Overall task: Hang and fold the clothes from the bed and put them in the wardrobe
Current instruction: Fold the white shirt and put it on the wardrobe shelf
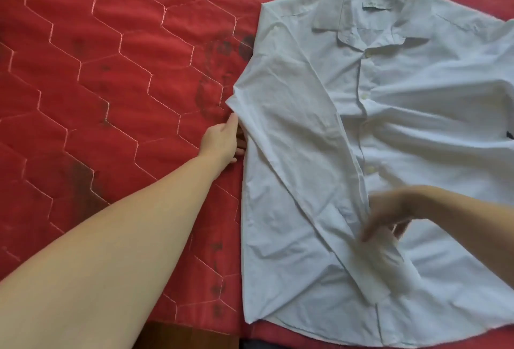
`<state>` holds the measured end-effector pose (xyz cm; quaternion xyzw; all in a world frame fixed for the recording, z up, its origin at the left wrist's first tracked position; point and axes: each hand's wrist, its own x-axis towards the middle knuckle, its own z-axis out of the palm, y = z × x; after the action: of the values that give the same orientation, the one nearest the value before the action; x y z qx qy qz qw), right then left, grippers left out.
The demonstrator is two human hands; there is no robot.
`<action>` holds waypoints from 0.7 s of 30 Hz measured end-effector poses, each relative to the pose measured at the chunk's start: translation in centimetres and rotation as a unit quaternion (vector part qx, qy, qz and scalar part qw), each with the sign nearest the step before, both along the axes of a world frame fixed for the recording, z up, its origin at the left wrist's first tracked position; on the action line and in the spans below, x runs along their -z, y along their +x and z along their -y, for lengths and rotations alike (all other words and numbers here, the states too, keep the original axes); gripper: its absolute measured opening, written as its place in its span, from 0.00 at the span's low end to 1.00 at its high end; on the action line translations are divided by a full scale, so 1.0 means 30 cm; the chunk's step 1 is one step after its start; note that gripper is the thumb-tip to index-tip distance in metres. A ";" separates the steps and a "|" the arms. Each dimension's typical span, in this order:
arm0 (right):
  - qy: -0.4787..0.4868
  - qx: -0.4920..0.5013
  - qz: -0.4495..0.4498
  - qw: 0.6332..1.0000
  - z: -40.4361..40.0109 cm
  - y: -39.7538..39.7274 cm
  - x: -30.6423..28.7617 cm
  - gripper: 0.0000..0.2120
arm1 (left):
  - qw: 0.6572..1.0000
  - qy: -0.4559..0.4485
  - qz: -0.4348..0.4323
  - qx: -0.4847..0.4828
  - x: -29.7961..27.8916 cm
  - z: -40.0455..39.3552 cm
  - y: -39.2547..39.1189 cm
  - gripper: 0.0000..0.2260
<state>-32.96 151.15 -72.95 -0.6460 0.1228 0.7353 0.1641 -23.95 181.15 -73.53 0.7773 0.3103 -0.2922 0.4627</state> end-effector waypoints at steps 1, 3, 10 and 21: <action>0.011 0.069 0.025 0.997 0.003 -0.005 -0.003 0.16 | 1.000 0.015 -0.004 0.018 -0.005 0.006 -0.044 0.26; 0.032 0.159 0.063 0.985 0.015 -0.030 -0.006 0.18 | 0.997 0.051 0.011 0.052 0.000 0.007 -0.145 0.32; 0.038 0.227 0.092 0.969 0.063 -0.241 -0.015 0.15 | 0.998 0.018 -0.032 0.057 0.011 0.021 -0.541 0.11; 0.088 0.342 0.096 0.931 0.064 -0.541 -0.046 0.15 | 0.986 -0.060 -0.153 0.014 -0.056 0.010 -0.921 0.16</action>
<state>-49.20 149.22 -71.58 -0.6151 0.2550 0.5771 0.4729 -51.58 180.84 -71.84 0.6986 0.3485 -0.4320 0.4516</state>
